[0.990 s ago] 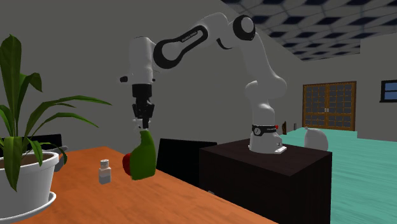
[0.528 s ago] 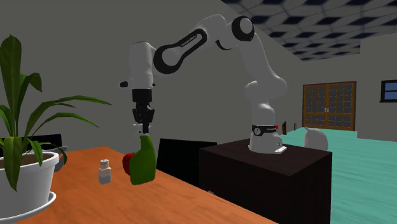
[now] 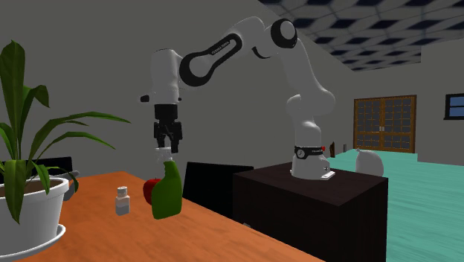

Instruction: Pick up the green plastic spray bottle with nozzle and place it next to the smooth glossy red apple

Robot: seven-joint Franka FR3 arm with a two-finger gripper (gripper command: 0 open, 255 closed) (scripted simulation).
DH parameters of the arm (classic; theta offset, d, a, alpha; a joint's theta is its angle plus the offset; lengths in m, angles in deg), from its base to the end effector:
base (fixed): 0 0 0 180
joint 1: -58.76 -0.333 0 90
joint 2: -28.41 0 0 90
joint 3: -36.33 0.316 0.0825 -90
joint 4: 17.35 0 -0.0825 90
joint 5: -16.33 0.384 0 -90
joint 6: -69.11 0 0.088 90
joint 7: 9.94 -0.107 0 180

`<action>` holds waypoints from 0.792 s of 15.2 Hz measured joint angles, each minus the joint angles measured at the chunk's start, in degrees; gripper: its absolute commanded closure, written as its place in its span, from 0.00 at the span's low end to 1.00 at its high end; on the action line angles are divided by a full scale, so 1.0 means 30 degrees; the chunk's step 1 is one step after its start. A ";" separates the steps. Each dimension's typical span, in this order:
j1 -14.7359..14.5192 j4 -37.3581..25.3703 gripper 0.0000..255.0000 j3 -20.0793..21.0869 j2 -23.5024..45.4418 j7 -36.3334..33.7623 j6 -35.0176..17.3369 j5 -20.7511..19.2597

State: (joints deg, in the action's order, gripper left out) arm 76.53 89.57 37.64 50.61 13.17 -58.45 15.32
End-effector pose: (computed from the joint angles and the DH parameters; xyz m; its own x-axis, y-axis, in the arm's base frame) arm 0.6046 -0.1801 0.3068 0.9918 0.1251 -0.0269 0.1250 -0.9921 -0.0060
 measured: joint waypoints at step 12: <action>0.0005 -0.0932 0.00 0.0021 -0.1132 0.0030 0.2061 0.0045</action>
